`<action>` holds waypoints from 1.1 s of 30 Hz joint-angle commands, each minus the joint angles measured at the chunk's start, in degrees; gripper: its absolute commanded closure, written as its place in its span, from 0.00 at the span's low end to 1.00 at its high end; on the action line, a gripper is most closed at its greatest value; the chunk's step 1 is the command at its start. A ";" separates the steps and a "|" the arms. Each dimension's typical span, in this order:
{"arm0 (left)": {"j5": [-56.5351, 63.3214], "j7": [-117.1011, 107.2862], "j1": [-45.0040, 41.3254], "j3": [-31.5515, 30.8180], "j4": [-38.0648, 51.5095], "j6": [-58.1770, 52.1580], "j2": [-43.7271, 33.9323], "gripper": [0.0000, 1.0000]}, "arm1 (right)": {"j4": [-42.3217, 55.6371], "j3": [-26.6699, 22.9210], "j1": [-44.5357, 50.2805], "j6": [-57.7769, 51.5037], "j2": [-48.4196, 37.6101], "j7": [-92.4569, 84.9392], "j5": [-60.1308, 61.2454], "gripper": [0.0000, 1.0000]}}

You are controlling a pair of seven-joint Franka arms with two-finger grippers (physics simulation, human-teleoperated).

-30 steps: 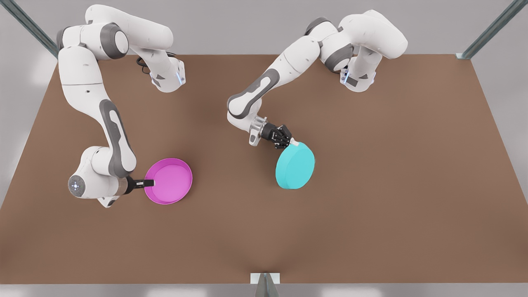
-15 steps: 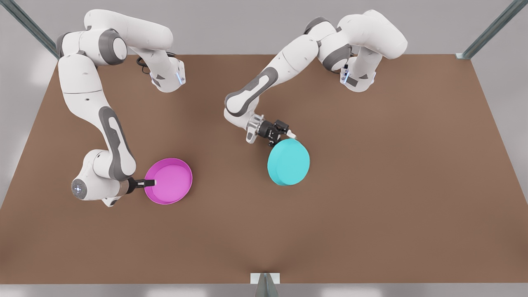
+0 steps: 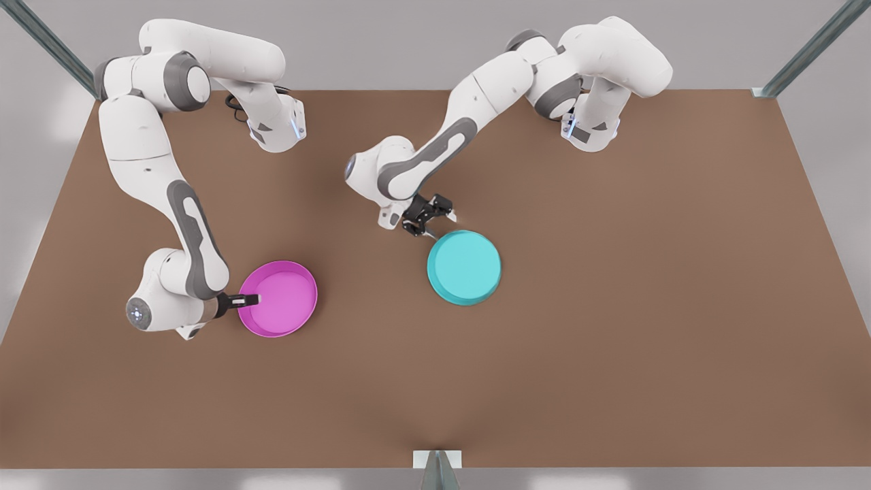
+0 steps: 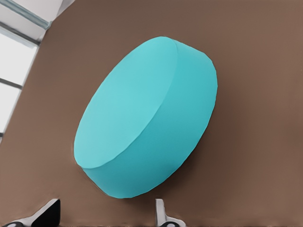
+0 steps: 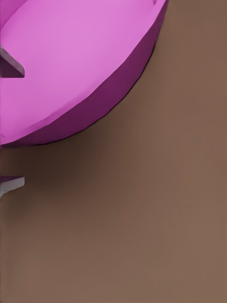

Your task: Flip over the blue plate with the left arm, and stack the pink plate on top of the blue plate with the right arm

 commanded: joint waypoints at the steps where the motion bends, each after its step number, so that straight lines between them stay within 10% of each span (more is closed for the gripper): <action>1: -12.54 -0.67 0.01 0.04 0.90 0.18 -0.01 0.00 | 0.00 0.00 0.00 0.00 0.01 0.00 0.00 0.25; 6: -38.46 -8.93 6.95 -0.22 6.88 0.53 -7.56 0.00 | 0.00 0.00 0.00 -0.09 0.01 -0.44 0.00 0.42; 8: -60.96 -9.99 31.18 -0.22 6.88 -5.44 -25.23 0.00 | 0.00 -0.09 0.00 -0.18 -0.08 -0.62 0.00 0.50; 11: -50.53 34.44 65.83 0.13 7.23 -9.66 -28.93 0.00 | 0.00 0.00 0.00 -0.26 -0.08 -1.06 0.00 0.64; 14: -32.50 84.40 68.39 1.27 7.23 -13.79 -29.10 0.00 | 0.00 0.00 0.00 -0.44 -0.08 -1.41 0.00 0.79; 18: -26.25 85.11 61.98 1.27 -1.29 -16.17 -41.41 0.00 | 0.00 0.00 -0.18 -0.53 0.01 -1.41 -0.09 0.79; 33: -26.34 85.55 61.97 2.59 -1.21 -16.43 -41.32 0.00 | 0.44 0.00 -0.18 -1.58 -0.17 -0.53 0.00 0.79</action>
